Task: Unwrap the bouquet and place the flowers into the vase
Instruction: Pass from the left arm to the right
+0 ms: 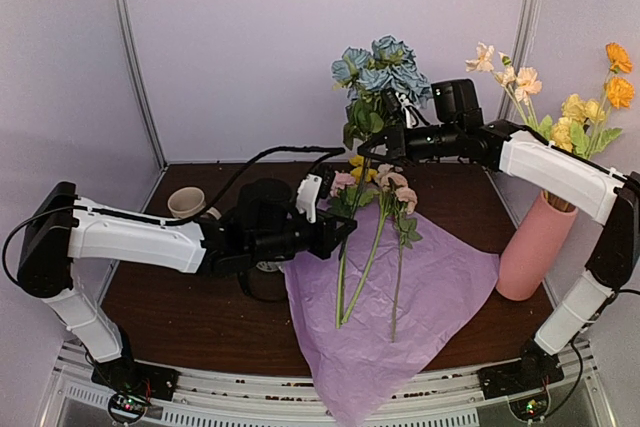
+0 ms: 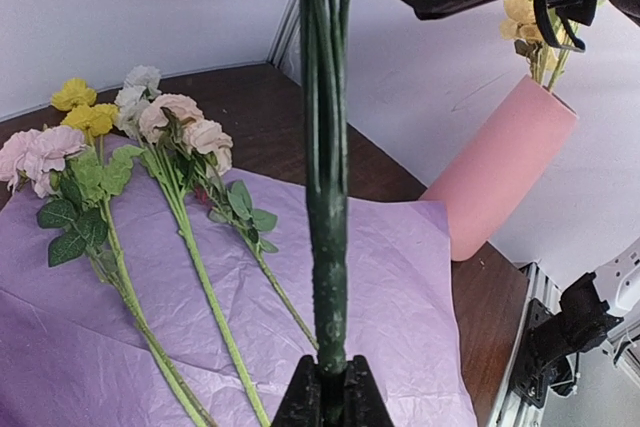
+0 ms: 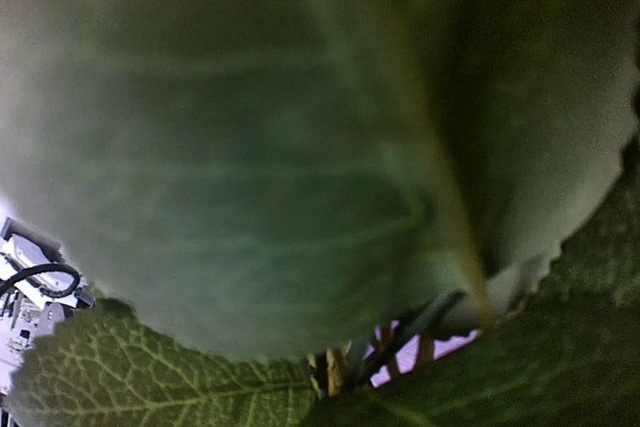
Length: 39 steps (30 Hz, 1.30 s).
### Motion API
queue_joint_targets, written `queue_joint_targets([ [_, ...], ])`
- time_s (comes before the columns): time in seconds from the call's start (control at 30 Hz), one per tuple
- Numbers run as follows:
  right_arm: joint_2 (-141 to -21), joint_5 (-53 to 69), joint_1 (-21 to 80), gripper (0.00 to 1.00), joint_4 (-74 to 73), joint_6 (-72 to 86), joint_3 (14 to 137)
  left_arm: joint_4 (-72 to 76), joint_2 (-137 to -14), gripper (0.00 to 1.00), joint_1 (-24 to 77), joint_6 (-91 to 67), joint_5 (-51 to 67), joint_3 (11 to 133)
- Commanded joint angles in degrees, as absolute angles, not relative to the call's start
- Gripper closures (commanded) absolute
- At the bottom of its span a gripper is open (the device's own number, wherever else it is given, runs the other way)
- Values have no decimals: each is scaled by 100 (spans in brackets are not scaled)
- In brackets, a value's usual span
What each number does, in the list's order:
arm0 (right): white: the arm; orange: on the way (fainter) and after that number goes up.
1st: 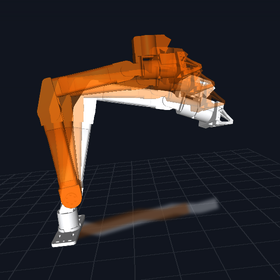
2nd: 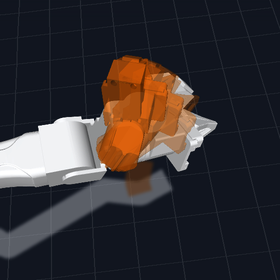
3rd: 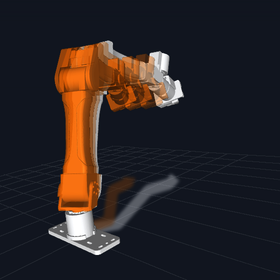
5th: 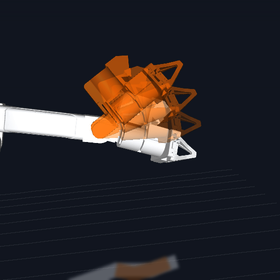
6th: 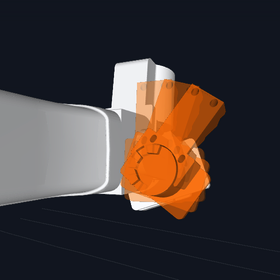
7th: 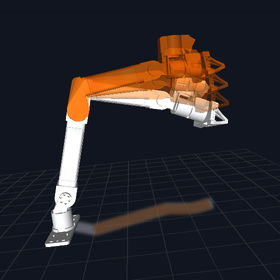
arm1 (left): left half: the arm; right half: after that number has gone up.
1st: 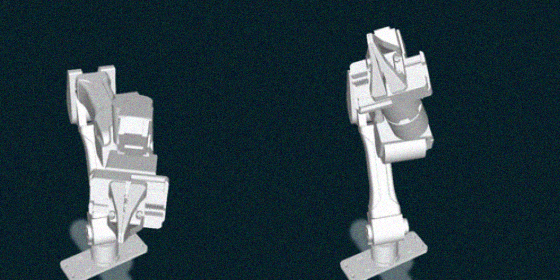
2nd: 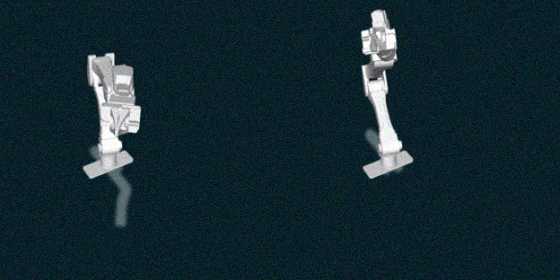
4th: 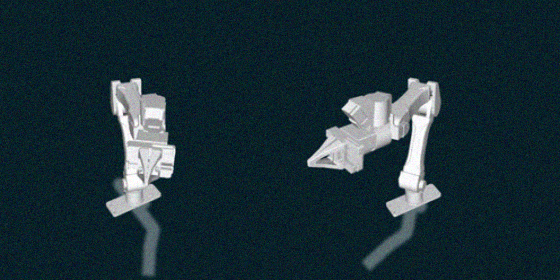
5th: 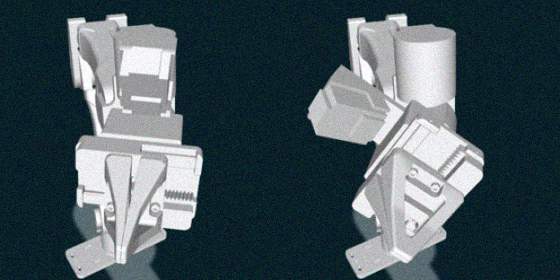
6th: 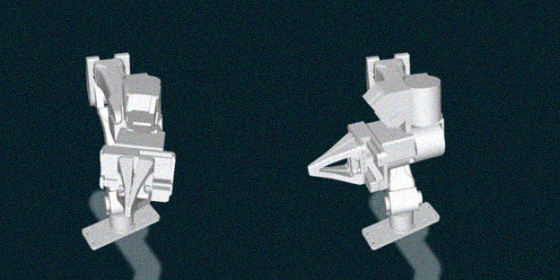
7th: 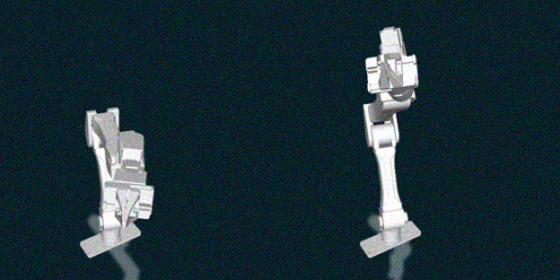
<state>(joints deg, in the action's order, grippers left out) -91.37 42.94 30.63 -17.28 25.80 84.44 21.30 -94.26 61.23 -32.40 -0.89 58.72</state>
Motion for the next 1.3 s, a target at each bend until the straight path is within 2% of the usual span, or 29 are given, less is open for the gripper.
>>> queue_joint_targets([
  [0.0,-9134,4252,3067,100,-1554,2486,8643,2262,-9493,82,6188,-3061,-132,5889],
  [0.03,-9113,4242,3072,100,-1570,2454,8664,2217,-9500,70,6190,-3060,-176,5901],
  [0.13,-9040,4200,3091,100,-1645,2332,8772,2060,-9518,50,6188,-3090,-334,5927],
  [0.17,-9009,4182,3098,100,-1691,2284,8824,2006,-9515,31,6188,-3088,-394,5931],
  [0.2,-8977,4165,3094,100,-1749,2219,8888,1987,-9526,7,6188,-3089,-411,5932],
  [0.23,-8940,4133,3094,100,-1825,2142,8975,1948,-9538,3,6188,-3073,-421,5940],
  [0.67,-8051,3548,3120,100,-2538,1137,10427,842,-9543,2,6188,-2736,-973,6279],
  [0.9,-7625,2835,3114,100,-3102,134,11403,-938,-9499,2,6180,-1927,-1764,7238],
  [1.07,-7458,2483,2935,100,-3498,-680,11881,-2065,-9713,2,6149,-1555,-2797,7991],
  [1.27,-7329,2363,2182,100,-3549,-827,12566,-2692,-10178,2,6035,-932,-3052,8876],
])
